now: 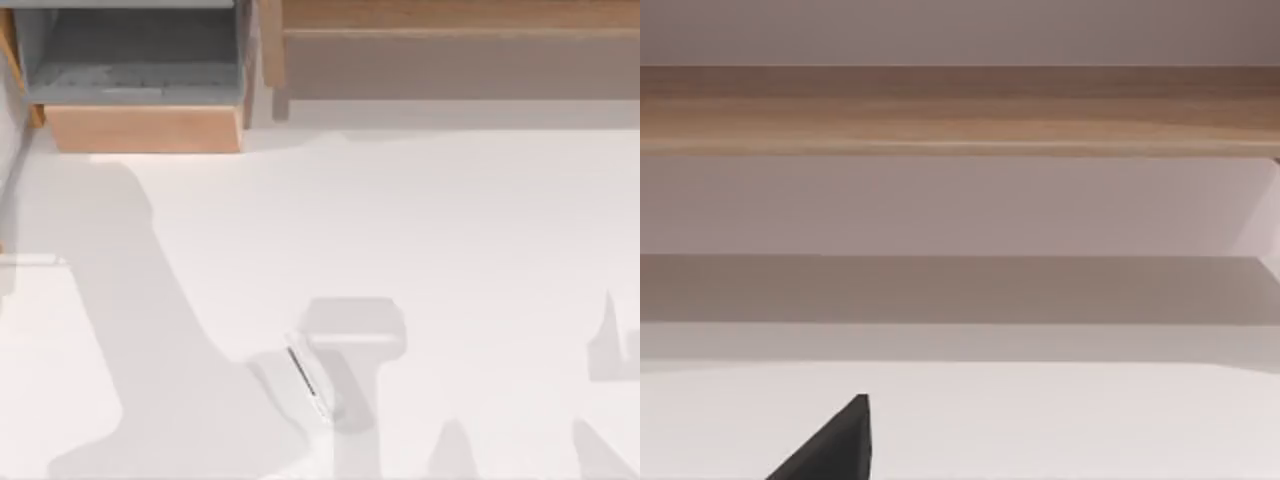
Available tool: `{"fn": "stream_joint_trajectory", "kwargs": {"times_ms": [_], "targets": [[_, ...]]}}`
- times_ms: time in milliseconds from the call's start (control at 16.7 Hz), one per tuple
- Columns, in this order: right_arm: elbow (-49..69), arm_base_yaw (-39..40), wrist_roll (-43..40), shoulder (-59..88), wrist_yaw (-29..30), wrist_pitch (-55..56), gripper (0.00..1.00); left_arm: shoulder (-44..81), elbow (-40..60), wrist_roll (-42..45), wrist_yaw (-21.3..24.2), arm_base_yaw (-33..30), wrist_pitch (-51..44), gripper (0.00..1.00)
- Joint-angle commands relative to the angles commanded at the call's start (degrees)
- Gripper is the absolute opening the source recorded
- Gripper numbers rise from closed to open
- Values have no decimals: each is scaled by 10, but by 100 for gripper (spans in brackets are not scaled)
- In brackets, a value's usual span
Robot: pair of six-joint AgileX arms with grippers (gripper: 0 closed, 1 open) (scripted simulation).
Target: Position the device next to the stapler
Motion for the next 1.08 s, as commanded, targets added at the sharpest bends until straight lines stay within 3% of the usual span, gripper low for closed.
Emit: {"fn": "stream_joint_trajectory", "kwargs": {"times_ms": [300, 540, 780, 1080], "targets": [[0, 0, 0, 0, 0, 0, 100, -94, -25, 19, -13, 0, -34, 0], [0, 0, 0, 0, 0, 0, 100, -220, -22, 61, -31, -63, -15, 0], [0, 0, 0, 0, 0, 0, 100, -347, 11, 128, -45, -209, 78, 0], [0, 0, 0, 0, 0, 0, 100, -480, 85, 239, -54, -495, 283, 0]]}}
